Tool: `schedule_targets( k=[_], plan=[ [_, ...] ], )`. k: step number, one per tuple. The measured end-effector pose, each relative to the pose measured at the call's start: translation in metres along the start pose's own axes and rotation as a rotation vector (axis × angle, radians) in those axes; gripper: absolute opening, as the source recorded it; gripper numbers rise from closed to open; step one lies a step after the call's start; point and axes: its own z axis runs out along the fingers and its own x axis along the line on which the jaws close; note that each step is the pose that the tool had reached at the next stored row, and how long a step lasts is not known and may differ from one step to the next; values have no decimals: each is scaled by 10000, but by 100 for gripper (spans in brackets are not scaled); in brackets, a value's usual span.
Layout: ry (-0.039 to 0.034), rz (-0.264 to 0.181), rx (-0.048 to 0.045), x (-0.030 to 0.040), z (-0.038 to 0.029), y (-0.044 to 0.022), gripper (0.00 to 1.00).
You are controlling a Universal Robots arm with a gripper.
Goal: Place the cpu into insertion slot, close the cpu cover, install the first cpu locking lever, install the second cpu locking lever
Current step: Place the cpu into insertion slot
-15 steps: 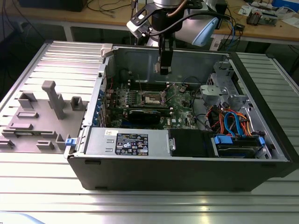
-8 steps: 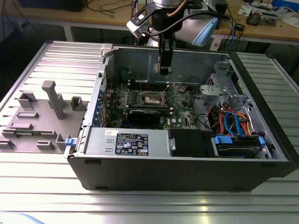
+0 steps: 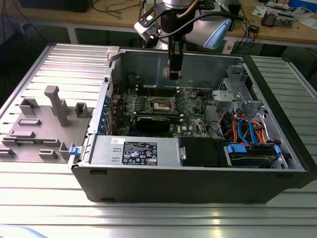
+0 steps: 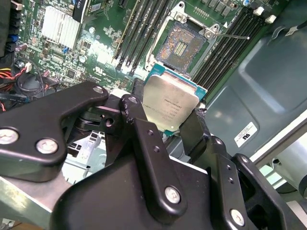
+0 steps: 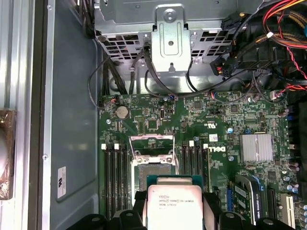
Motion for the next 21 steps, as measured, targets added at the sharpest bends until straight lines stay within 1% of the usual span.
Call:
schedule_targets(
  k=[2, 5, 14, 16, 18, 21],
  plan=[
    [-4, 62, 0, 0, 1, 0, 54],
    [-4, 64, 0, 0, 17, -1, 54],
    [-3, 67, -1, 0, 34, -3, 54],
    [-3, 67, -1, 0, 46, -5, 54],
    [-4, 68, 0, 0, 75, -9, 54],
    [-4, 67, 0, 0, 87, -11, 54]
  ],
)
